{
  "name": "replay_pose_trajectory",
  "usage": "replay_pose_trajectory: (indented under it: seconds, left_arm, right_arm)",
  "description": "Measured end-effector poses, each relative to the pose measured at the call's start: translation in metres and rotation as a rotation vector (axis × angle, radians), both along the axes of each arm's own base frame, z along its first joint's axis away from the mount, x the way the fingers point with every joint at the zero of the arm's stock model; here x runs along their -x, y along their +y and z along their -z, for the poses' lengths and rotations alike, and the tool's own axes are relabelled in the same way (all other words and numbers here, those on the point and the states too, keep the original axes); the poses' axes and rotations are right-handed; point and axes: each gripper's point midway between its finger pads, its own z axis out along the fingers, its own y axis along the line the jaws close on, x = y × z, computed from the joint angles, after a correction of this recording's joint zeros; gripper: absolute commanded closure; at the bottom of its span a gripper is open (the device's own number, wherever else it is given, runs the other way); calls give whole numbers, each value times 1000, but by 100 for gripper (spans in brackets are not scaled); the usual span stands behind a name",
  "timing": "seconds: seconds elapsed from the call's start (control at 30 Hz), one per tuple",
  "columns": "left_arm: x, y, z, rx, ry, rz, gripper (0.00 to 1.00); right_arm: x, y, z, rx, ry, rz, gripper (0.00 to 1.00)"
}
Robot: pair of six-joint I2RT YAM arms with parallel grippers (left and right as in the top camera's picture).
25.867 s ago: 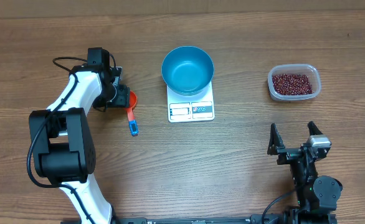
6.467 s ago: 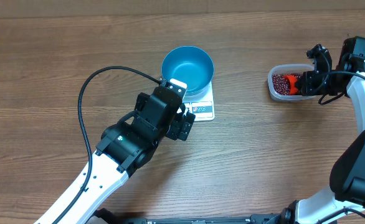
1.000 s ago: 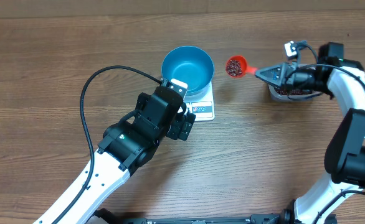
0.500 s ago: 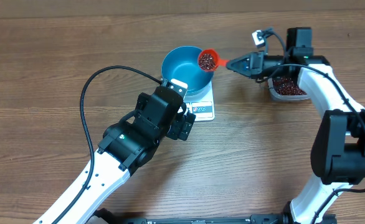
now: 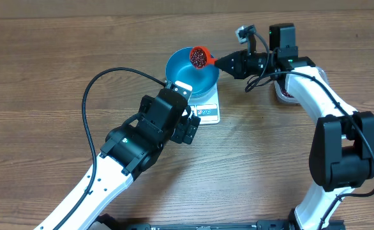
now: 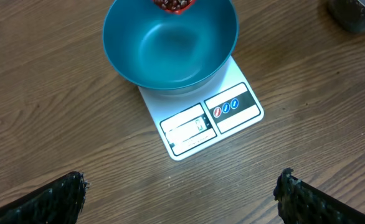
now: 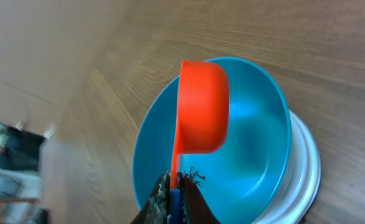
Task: Scoop item into bowl and weigh 150g on scale
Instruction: 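Tilt the scoop with the right gripper to pour beans into bowl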
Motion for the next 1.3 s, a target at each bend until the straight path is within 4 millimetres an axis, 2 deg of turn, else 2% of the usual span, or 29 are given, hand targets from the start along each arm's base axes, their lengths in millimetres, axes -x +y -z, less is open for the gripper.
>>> replay_pose_trajectory:
  seconds: [0.8,1.1,1.3]
  left_arm:
    - [0,0,0,0,0,0,0]
    - [0,0,0,0,0,0,0]
    - [0,0,0,0,0,0,0]
  right_arm:
    - [-5,-2,4,280,-697,-325,96]
    - [-17,-9,5,373,-786,-320,96]
    - [-17,-10,8,383,-776,-320,96]
